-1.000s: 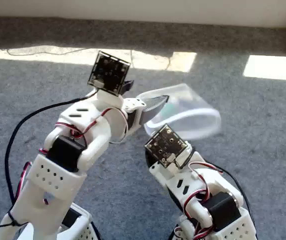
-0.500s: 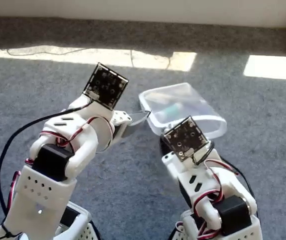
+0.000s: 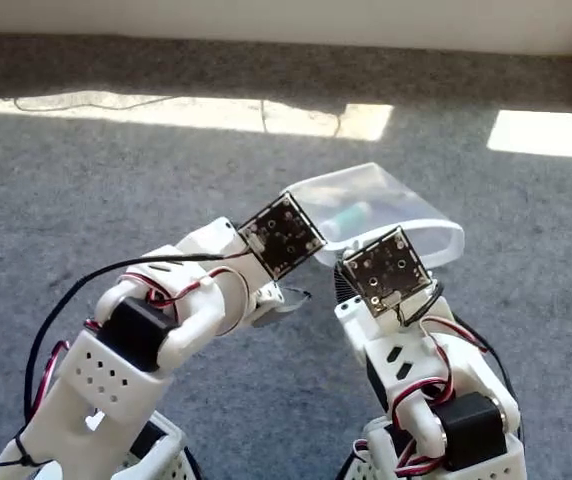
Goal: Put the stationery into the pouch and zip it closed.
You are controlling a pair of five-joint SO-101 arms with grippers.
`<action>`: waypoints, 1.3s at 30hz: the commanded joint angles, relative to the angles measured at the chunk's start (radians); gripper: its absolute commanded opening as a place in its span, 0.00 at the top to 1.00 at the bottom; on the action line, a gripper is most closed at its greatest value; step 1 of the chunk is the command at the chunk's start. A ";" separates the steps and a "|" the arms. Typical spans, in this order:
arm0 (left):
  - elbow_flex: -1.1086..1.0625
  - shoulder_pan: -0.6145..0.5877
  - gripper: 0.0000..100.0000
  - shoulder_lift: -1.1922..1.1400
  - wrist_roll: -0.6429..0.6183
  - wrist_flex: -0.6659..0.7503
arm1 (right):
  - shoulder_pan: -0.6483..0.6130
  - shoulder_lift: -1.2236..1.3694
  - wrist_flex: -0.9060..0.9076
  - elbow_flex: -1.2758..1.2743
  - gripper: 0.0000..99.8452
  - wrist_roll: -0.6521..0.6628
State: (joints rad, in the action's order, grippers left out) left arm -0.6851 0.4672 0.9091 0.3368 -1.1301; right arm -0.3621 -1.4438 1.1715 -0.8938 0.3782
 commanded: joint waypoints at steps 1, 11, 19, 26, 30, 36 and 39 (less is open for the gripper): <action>-0.076 0.033 0.69 0.021 0.011 0.164 | 0.015 -0.018 -0.001 0.064 0.99 0.003; -0.202 0.088 0.69 0.022 0.005 0.379 | 0.015 -0.036 -0.001 0.064 0.99 0.003; -0.257 0.122 0.70 0.022 -0.098 0.525 | 0.015 -0.147 -0.001 0.056 0.99 0.006; -0.254 0.128 0.70 0.022 -0.123 0.543 | 0.015 -0.147 -0.002 0.056 0.99 0.008; -0.262 0.130 0.70 0.019 -0.123 0.597 | 0.015 -0.147 -0.001 0.056 0.99 0.008; -0.262 0.133 0.70 0.015 -0.124 0.624 | 0.013 -0.147 0.001 0.056 0.99 0.009; -0.262 0.133 0.70 0.013 -0.124 0.624 | 0.010 -0.147 0.001 0.056 0.99 0.009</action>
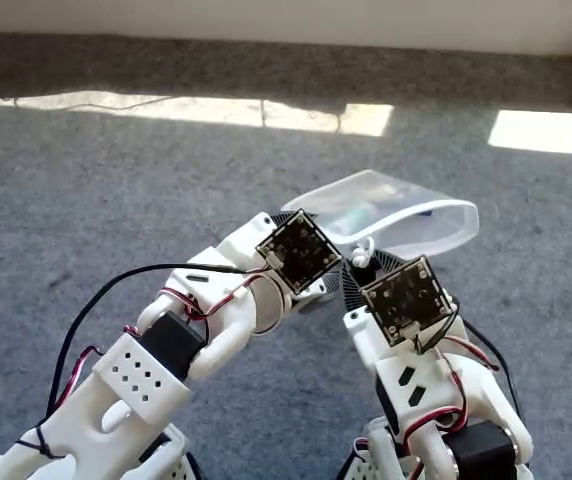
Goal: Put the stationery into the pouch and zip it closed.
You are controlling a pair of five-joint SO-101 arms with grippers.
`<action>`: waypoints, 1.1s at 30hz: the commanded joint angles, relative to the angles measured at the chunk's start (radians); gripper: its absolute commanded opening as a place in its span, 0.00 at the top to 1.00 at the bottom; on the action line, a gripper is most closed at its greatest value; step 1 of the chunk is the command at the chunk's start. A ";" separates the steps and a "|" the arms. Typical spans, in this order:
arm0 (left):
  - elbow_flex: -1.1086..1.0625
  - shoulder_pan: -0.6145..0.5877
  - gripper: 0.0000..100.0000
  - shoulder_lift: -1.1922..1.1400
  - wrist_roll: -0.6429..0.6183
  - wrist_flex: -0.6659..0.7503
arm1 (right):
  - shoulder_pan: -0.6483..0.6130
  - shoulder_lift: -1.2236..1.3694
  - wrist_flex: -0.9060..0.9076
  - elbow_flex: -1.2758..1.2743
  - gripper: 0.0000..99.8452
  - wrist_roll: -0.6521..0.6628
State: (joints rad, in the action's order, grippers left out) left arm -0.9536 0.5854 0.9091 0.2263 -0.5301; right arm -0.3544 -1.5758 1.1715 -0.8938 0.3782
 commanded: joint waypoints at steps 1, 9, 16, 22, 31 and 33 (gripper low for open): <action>0.007 0.015 0.70 0.013 -0.014 0.025 | 0.002 -0.015 0.001 0.056 0.99 0.009; -0.004 0.045 0.70 0.013 -0.014 0.025 | 0.002 -0.015 0.001 0.056 0.99 0.009; -0.111 0.084 0.76 0.021 -0.009 0.212 | 0.002 -0.015 0.001 0.056 0.99 0.009; -0.176 0.096 0.81 0.022 -0.008 0.341 | 0.002 -0.015 0.001 0.056 0.99 0.009; -0.179 0.111 0.89 0.022 -0.006 0.341 | 0.007 -0.015 -0.001 0.056 0.99 0.009; -0.179 0.111 0.94 0.022 -0.006 0.342 | 0.007 -0.015 -0.001 0.056 0.99 0.009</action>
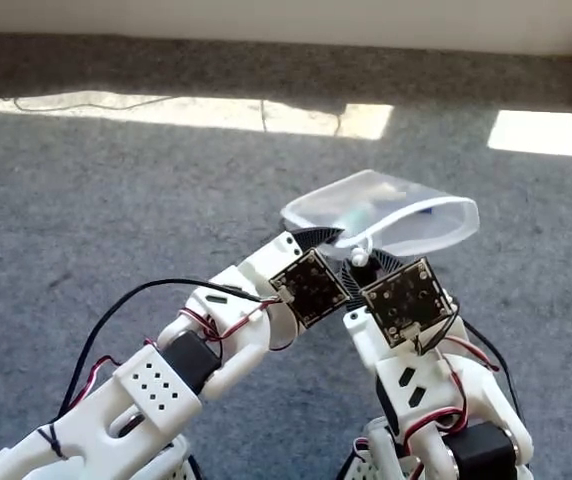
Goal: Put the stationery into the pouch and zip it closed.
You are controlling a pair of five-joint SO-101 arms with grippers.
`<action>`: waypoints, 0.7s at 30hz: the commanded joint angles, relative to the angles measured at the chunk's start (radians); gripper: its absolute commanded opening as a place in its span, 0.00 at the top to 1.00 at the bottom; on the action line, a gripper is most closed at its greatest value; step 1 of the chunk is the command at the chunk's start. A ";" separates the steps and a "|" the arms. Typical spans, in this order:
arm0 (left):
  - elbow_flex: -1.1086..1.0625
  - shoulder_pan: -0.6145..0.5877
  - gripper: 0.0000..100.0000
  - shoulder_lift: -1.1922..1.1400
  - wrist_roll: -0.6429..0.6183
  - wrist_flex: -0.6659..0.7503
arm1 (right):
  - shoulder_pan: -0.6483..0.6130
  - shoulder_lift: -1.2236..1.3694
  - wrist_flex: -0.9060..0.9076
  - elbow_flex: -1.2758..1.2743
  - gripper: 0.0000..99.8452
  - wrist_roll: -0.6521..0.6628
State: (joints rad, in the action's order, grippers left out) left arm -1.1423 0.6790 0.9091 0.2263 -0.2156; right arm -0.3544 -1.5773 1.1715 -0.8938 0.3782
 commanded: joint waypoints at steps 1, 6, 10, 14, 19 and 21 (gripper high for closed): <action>0.010 0.018 0.96 0.022 -0.006 0.028 | 0.007 -0.013 -0.002 0.056 0.99 0.009; 0.008 0.018 0.99 0.022 -0.006 0.026 | 0.008 -0.013 -0.007 0.056 0.99 0.009; 0.008 0.016 0.99 0.022 -0.006 0.026 | 0.058 -0.021 -0.028 0.056 0.99 0.008; 0.008 0.010 0.99 0.024 -0.006 0.025 | 0.170 -0.013 -0.137 0.044 0.99 0.008; 0.008 0.010 0.99 0.024 -0.006 0.025 | 0.216 -0.019 -0.234 -0.013 0.99 0.005; 0.008 0.008 0.99 0.024 -0.006 0.014 | 0.216 -0.021 -0.245 -0.018 0.99 0.005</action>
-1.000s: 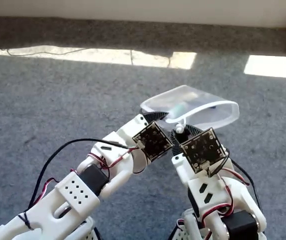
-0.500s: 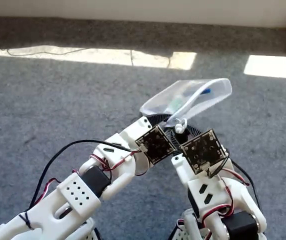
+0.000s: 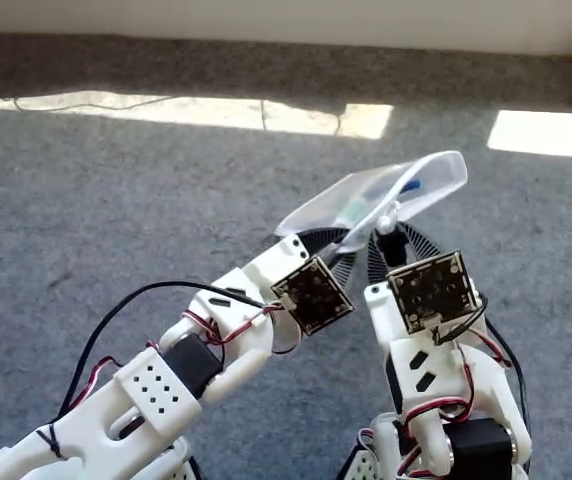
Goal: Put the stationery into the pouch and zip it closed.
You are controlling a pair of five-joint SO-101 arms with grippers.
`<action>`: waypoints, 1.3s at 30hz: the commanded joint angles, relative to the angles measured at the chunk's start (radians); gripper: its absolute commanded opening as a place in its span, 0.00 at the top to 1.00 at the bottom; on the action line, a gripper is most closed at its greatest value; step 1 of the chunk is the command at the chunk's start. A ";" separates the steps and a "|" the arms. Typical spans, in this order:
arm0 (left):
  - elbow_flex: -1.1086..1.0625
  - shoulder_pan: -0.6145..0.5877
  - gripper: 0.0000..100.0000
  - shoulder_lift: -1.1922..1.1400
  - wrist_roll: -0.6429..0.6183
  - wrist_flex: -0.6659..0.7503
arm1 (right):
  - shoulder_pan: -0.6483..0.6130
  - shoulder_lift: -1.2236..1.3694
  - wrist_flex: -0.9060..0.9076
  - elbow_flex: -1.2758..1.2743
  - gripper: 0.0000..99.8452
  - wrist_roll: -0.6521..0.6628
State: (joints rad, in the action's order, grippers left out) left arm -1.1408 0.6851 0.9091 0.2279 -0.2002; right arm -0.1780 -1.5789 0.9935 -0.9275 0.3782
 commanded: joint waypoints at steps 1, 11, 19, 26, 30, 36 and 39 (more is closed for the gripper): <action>0.013 0.002 0.99 0.024 -0.008 -0.021 | 0.039 -0.019 -0.070 0.016 0.99 0.006; -0.015 0.002 0.99 0.219 -0.008 -0.189 | 0.088 -0.012 -0.108 0.004 0.99 0.009; -0.018 0.002 0.99 0.375 -0.008 -0.344 | 0.107 -0.012 -0.232 -0.081 0.99 0.009; -0.018 -0.036 1.00 0.403 -0.008 -0.364 | 0.145 -0.012 -0.262 -0.088 0.99 0.003; -0.019 -0.036 1.00 0.403 0.029 -0.365 | 0.177 -0.012 -0.289 -0.090 0.99 0.003; -0.012 -0.036 1.00 0.403 0.041 -0.397 | 0.236 -0.012 -0.349 -0.120 0.99 0.003; -0.012 -0.036 1.00 0.403 0.041 -0.399 | 0.252 -0.012 -0.407 -0.157 0.99 0.003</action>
State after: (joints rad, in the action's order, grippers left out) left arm -1.1607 0.6743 1.2896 0.2631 -0.5562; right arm -0.0215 -1.5911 0.6805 -1.0871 0.3813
